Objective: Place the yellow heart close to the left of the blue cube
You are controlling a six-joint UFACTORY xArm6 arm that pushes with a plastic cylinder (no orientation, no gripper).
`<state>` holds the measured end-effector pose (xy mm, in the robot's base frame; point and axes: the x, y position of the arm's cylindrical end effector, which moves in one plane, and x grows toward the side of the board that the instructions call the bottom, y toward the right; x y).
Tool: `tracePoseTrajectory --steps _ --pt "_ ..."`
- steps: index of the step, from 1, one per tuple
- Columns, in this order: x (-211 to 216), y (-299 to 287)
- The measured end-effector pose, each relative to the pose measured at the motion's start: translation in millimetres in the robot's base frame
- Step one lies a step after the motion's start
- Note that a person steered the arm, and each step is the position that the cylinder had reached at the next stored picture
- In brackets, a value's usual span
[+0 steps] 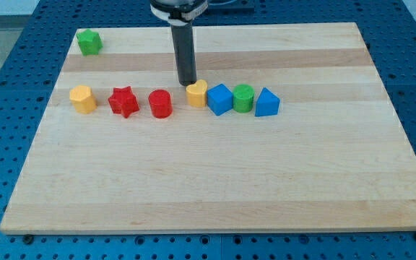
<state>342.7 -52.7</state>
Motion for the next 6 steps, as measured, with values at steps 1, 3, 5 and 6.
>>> tracePoseTrajectory --steps 1,3,5,6 --pt "-8.1 25.3" --pt "7.5 24.0" --pt "24.8 22.1" --pt "26.1 20.8"
